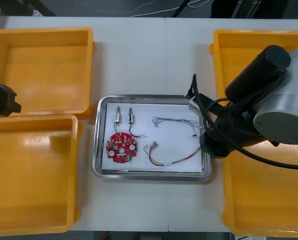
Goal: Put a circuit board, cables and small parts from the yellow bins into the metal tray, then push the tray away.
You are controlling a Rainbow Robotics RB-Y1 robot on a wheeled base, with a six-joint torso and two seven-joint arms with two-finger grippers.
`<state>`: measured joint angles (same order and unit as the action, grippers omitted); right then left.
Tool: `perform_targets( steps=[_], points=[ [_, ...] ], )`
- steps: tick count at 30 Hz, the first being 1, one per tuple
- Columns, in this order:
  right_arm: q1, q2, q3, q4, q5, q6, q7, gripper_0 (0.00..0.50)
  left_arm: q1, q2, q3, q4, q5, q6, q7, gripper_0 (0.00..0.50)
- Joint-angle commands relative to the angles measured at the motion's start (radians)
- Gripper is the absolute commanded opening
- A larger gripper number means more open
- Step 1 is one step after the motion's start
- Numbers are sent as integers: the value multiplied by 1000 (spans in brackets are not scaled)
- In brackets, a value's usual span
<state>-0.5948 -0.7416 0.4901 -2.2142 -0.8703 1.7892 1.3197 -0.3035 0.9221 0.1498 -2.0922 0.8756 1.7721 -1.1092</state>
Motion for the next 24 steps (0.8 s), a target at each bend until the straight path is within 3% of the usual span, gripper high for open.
perform_targets(
  steps=[1, 16, 24],
  points=[
    [-112, 7, 146, -33, 5, -50, 67, 500, 26, 43, 42, -29, 9, -8, 35, 500],
    [-319, 143, 487, 93, 42, -169, 88, 500, 27, 43, 42, -31, 11, 3, 29, 500],
    [-379, 182, 607, 162, 83, -254, 93, 500, 27, 44, 42, -31, 11, 3, 26, 500]
  ],
)
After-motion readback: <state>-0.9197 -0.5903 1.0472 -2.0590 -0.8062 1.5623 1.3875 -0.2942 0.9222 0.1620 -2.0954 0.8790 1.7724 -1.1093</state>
